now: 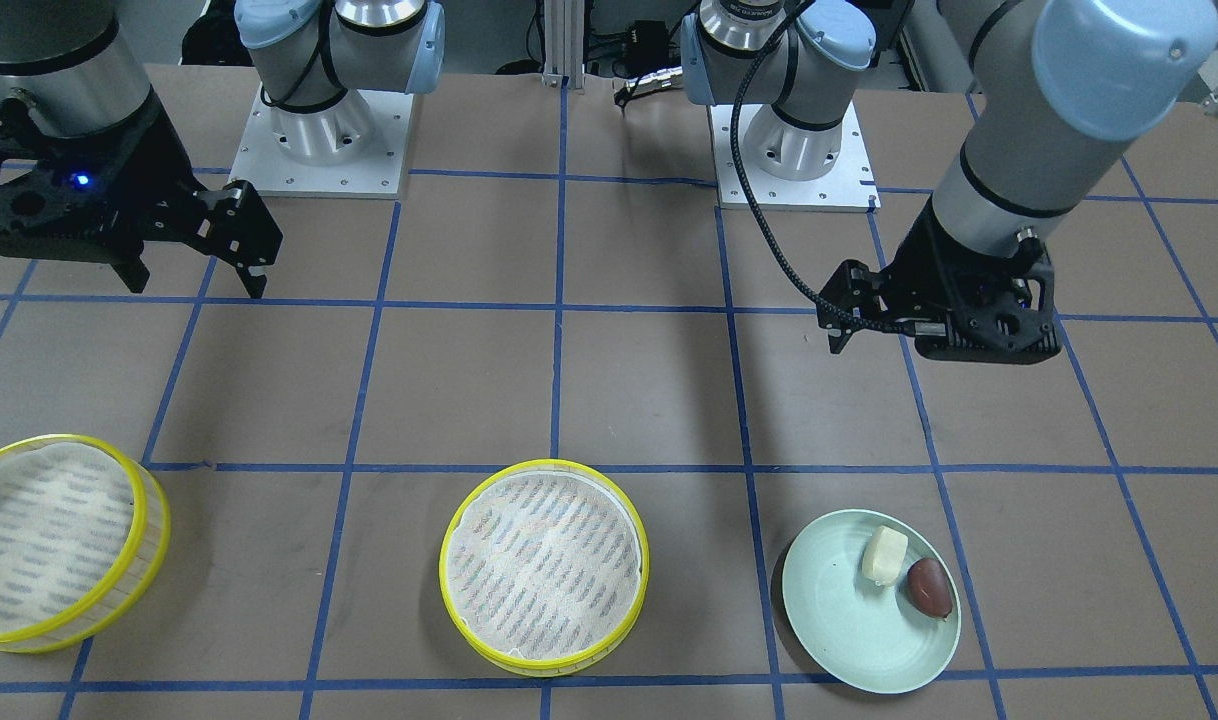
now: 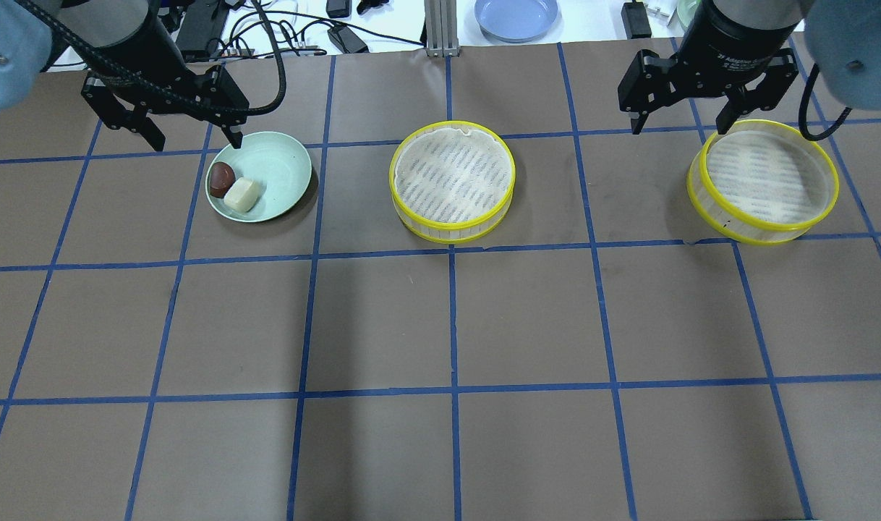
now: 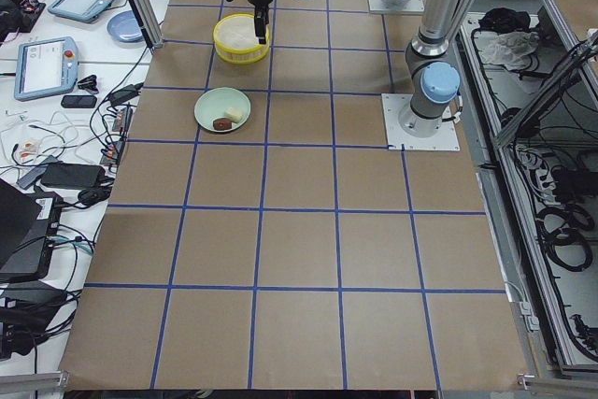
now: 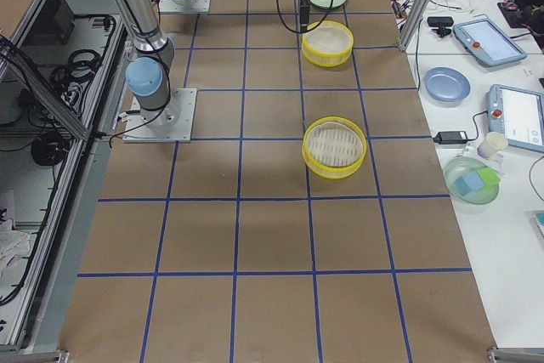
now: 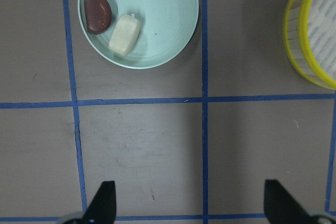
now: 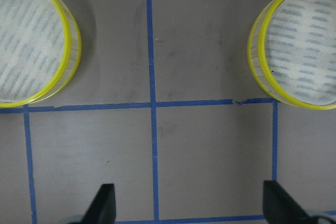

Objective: Stack buns with steamer

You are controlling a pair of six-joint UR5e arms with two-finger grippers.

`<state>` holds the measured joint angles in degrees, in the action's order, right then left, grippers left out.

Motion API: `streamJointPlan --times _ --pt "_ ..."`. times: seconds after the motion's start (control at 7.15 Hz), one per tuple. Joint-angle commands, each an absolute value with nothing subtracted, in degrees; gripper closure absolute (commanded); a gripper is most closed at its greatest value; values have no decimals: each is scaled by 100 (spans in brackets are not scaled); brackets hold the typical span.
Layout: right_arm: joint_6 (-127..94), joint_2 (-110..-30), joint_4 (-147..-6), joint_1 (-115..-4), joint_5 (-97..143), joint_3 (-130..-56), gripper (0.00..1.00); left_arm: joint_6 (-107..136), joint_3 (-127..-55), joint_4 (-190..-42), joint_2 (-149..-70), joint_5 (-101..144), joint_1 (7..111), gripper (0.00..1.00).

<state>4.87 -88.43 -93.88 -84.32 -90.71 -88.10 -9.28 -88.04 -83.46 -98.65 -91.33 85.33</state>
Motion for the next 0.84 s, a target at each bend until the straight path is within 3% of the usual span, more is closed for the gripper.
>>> streamJointPlan --times 0.0,0.42,0.56,0.7 --pt "1483 -8798 -9361 -7415 -9018 -8859 0 -1633 -9367 -7055 -10430 -9141 8351 0" --pt "2456 -8264 -9535 -5998 -8895 -8859 0 -2485 -9440 -5742 -11309 -9158 8078 0" --pt "2705 -7914 -9954 -5672 -8895 -8851 0 -2496 -9405 -5452 -11546 -9167 8077 2" --pt "3212 -7493 -10471 -5478 -8912 -8842 0 -2496 -9369 -5414 -11723 -9193 8077 11"
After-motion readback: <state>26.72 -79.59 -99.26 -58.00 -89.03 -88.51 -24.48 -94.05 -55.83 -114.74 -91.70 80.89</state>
